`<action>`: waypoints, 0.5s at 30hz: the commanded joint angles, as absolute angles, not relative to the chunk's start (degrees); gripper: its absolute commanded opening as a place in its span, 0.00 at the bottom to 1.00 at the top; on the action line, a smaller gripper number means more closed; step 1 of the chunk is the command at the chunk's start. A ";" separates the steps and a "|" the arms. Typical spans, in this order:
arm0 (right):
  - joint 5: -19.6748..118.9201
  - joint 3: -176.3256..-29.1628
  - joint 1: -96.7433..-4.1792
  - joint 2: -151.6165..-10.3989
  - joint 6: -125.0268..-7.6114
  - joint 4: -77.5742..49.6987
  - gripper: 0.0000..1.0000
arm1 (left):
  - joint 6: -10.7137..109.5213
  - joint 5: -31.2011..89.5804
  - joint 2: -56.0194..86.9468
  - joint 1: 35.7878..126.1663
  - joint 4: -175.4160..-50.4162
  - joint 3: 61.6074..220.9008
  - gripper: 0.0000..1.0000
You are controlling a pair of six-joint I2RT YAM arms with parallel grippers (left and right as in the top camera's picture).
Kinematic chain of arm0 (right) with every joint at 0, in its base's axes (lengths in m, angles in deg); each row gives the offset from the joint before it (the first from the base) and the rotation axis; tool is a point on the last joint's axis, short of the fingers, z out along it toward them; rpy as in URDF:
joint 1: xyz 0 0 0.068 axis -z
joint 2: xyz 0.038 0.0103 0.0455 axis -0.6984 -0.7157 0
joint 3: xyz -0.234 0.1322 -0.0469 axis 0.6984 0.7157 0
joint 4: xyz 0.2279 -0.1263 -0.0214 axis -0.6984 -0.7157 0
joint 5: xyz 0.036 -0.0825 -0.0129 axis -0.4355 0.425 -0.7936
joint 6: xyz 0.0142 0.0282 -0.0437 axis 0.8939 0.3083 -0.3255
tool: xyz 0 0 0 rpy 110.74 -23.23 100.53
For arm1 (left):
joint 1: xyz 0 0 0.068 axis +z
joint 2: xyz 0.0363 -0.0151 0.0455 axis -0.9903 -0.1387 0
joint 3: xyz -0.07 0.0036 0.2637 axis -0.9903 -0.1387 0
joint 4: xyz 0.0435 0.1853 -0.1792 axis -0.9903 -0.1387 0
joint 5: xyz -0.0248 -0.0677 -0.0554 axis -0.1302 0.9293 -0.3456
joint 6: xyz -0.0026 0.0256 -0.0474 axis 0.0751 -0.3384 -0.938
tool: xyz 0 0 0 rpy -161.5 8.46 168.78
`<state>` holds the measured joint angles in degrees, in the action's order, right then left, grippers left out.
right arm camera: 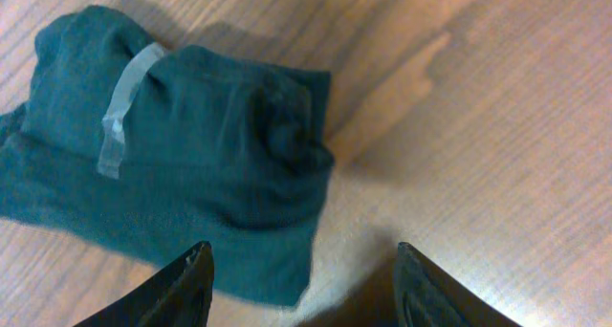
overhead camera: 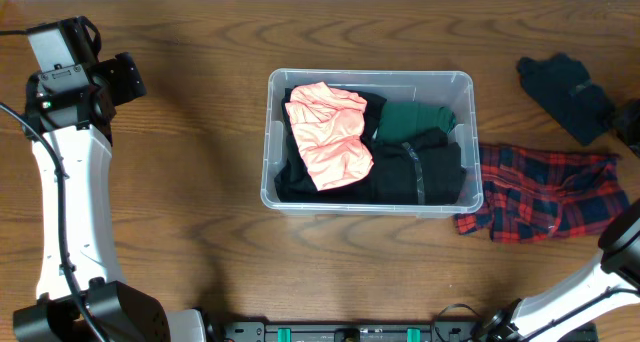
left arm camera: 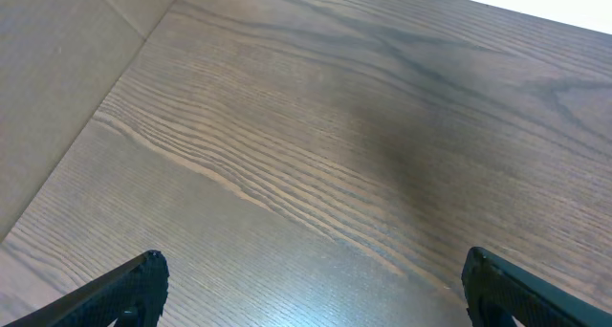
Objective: Pack container
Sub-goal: 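Withdraw the right gripper to the black taped bundle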
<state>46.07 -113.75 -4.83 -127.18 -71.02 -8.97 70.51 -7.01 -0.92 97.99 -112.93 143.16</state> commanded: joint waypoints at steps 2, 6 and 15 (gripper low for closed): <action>44.56 -113.90 -6.15 -129.61 -70.62 -5.56 0.59 | 70.57 -7.51 -0.96 98.12 -112.99 143.35 0.98; 44.52 -113.90 -6.65 -131.53 -70.52 -1.91 0.64 | 70.57 -7.51 -0.96 98.12 -112.99 143.35 0.98; 44.43 -113.90 -7.20 -135.11 -66.32 0.32 0.66 | 70.57 -7.51 -0.96 98.12 -112.99 143.35 0.98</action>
